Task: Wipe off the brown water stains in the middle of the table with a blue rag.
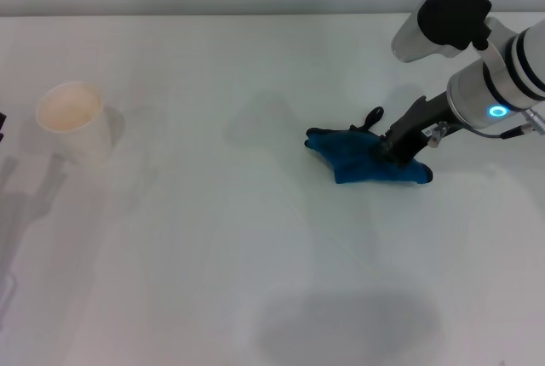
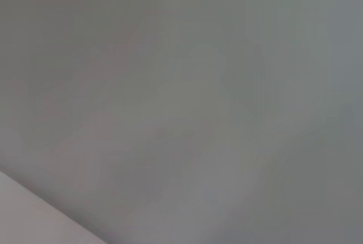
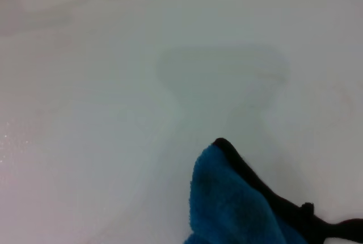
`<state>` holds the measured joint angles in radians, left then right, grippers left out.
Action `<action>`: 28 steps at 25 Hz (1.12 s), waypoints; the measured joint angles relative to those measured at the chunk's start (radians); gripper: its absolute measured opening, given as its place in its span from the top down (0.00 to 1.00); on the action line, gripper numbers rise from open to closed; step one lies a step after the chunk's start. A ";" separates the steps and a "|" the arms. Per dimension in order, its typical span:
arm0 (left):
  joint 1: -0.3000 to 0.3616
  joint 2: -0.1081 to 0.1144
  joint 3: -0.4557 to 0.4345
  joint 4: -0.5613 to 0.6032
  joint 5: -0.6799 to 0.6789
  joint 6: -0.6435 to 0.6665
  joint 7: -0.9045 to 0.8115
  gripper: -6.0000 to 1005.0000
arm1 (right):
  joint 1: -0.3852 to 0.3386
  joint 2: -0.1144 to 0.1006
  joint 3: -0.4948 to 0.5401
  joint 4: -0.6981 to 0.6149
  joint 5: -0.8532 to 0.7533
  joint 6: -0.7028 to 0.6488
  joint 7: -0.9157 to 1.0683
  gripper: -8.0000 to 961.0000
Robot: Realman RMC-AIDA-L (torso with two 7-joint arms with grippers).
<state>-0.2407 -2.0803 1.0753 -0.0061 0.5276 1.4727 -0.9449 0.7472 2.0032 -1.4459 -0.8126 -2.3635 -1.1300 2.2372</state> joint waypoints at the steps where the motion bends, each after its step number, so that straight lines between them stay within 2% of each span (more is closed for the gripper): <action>1: 0.000 0.000 0.000 0.000 0.000 0.000 0.000 0.12 | 0.000 0.000 0.000 -0.001 0.000 -0.002 0.000 0.90; 14: 0.000 0.002 0.000 0.002 0.000 0.000 0.000 0.12 | 0.012 0.009 -0.069 -0.005 -0.002 0.028 -0.042 0.89; 19: -0.003 0.002 0.000 0.002 0.000 0.000 0.000 0.12 | 0.005 0.010 -0.136 -0.008 0.001 0.088 -0.050 0.77; 21: -0.003 0.002 0.000 0.002 0.000 0.000 0.000 0.12 | 0.002 0.012 -0.151 -0.012 0.005 0.104 -0.052 0.67; 24: -0.003 0.002 0.000 0.002 -0.002 -0.001 0.000 0.12 | -0.017 0.013 -0.148 -0.043 0.027 0.122 -0.053 0.51; 28: -0.001 0.001 0.000 0.001 -0.007 -0.002 0.000 0.12 | -0.066 0.011 -0.095 -0.106 0.094 0.147 -0.067 0.40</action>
<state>-0.2412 -2.0796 1.0753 -0.0053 0.5210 1.4711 -0.9449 0.6810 2.0138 -1.5405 -0.9187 -2.2695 -0.9835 2.1698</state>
